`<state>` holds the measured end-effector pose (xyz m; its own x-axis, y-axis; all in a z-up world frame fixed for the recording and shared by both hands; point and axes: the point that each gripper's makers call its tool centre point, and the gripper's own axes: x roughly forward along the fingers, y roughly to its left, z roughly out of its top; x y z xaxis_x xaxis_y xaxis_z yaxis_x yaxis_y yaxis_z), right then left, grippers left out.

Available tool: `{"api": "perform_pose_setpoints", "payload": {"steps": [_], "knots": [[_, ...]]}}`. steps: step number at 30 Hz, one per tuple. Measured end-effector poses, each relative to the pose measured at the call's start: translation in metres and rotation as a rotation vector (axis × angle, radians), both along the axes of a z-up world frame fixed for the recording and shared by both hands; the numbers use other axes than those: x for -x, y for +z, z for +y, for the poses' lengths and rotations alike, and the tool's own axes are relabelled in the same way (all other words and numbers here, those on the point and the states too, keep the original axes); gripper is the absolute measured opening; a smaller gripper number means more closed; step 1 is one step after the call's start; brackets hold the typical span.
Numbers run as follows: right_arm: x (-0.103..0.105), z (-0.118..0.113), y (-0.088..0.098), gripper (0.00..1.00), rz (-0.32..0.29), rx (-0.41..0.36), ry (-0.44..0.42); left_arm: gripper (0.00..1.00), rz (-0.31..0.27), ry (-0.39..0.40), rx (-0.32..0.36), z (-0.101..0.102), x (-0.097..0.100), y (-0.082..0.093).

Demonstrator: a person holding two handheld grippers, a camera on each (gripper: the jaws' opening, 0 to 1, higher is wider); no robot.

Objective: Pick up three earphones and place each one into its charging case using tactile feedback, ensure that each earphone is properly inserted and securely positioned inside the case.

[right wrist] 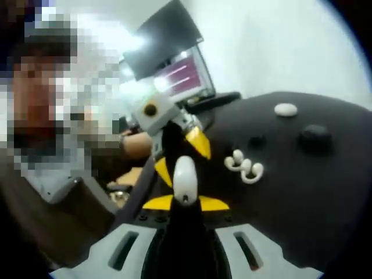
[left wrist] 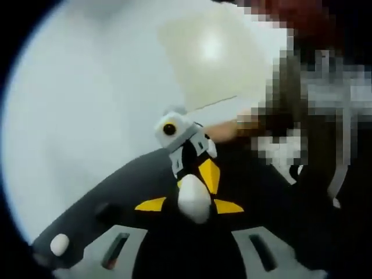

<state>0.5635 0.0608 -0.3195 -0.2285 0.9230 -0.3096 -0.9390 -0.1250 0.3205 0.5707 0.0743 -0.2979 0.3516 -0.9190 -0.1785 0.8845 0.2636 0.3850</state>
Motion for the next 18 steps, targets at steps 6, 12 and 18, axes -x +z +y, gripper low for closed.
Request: {"api": "perform_pose_setpoints", "payload": {"steps": [6,12,18], "knots": [[-0.001,0.001,0.001,0.17,0.049,0.006,-0.011,0.3,-0.066,0.007,-0.018,-0.001,-0.001,0.001],[-0.015,0.003,0.004,0.17,0.238,0.035,-0.092,0.31,-0.062,0.035,-0.025,-0.003,-0.008,-0.001],[-0.014,0.003,0.004,0.17,0.223,0.047,-0.104,0.27,0.006,0.058,-0.025,-0.006,-0.014,-0.006]]}}
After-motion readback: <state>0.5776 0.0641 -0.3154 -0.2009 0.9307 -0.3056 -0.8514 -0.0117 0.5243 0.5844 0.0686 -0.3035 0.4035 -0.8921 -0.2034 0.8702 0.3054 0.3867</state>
